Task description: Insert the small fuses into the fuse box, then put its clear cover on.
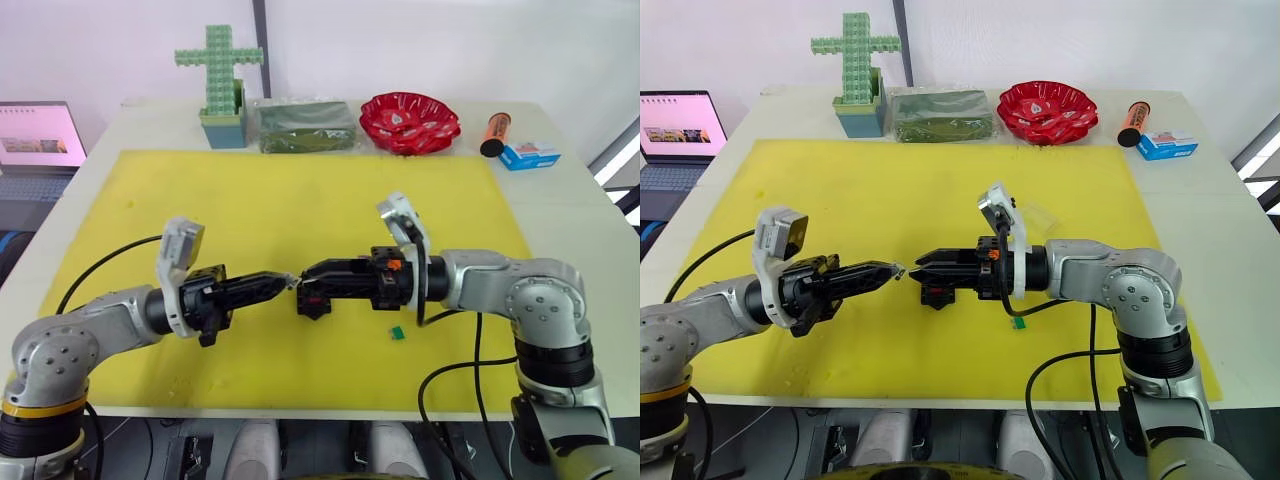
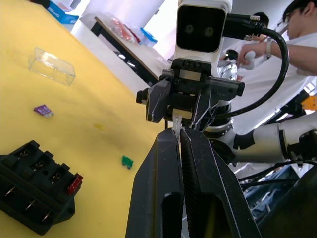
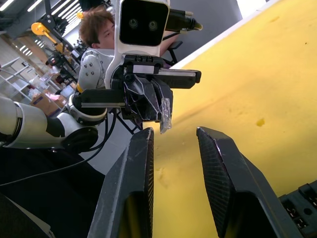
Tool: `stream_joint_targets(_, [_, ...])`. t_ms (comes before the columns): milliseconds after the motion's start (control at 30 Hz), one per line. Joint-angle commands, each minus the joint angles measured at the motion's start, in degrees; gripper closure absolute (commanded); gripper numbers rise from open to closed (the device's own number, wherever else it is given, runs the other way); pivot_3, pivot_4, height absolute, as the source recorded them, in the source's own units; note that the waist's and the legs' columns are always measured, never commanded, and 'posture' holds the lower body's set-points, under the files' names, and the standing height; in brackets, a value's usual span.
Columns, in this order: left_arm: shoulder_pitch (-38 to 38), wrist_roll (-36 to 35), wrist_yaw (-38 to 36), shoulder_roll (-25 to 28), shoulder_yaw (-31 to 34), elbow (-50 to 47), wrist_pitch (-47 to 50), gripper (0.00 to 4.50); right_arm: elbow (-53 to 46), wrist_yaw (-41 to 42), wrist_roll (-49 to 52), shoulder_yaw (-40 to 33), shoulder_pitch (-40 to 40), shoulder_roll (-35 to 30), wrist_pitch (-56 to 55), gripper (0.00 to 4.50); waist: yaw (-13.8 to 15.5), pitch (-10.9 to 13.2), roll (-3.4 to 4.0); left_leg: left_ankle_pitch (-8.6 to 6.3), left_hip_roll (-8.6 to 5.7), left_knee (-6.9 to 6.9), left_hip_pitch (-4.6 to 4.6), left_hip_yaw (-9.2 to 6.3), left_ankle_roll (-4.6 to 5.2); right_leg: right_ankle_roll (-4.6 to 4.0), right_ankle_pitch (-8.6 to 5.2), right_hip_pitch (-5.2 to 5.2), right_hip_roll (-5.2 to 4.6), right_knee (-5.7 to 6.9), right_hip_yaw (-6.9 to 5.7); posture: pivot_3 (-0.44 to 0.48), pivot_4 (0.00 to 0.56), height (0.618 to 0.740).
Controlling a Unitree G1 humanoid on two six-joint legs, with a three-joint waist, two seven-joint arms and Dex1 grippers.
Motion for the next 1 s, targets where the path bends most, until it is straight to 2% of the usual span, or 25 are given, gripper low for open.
stream_joint_targets(33, [-0.6,-1.0,-0.3,0.3,0.0,-1.5,-0.9,4.5,-2.1,0.7,0.9,0.7,-0.4,0.2,-0.9,3.09,0.0,0.0,0.0,0.0,0.0,0.0,0.0,0.0,0.0,0.0,0.0,0.0,0.0,0.0,0.0,0.0,0.15,0.74])
stream_joint_targets(533, [-0.5,-0.6,-0.7,0.8,-0.6,-1.1,-0.9,4.5,-1.7,-1.0,3.1,0.7,-0.4,1.2,-1.3,3.09,0.0,0.0,0.0,0.0,0.0,-0.01,-0.01,0.0,0.0,-0.02,-0.02,-0.02,0.0,-0.01,0.0,0.0,0.15,0.74])
stream_joint_targets(600, [-0.4,-0.7,-0.5,0.7,-0.8,-1.3,-1.0,4.5,-1.8,-1.7,3.4,0.7,-0.2,1.4,-1.4,3.43,0.0,0.0,0.0,0.0,0.0,-0.01,-0.01,0.0,0.0,-0.02,-0.02,-0.02,0.0,-0.01,0.0,0.0,0.15,0.74])
stream_joint_targets(700, [-0.3,-1.2,-0.2,0.6,-1.0,-1.6,-1.0,4.5,-1.9,-2.5,4.0,0.6,0.0,1.7,-1.3,4.34,0.0,0.0,0.0,0.0,0.0,-0.01,-0.01,-0.01,0.0,-0.02,-0.02,-0.03,0.0,-0.01,0.0,0.0,0.15,0.74])
stream_joint_targets(733, [-0.3,-1.3,-0.2,0.6,-1.0,-1.7,-1.0,4.5,-1.9,-2.7,4.2,0.6,0.1,1.8,-1.3,4.48,0.0,0.0,0.0,0.0,0.01,-0.02,-0.03,-0.01,0.0,-0.02,-0.02,-0.04,0.0,-0.02,0.0,0.0,0.15,0.74])
stream_joint_targets(1000, [-0.1,-1.2,0.1,0.8,-1.3,-2.1,-1.0,4.5,-1.7,-4.1,6.2,0.3,0.2,1.6,-1.3,4.48,0.0,0.0,0.01,0.0,0.01,-0.02,-0.04,-0.01,0.0,-0.02,-0.02,-0.04,0.0,-0.04,0.0,0.0,0.15,0.74])
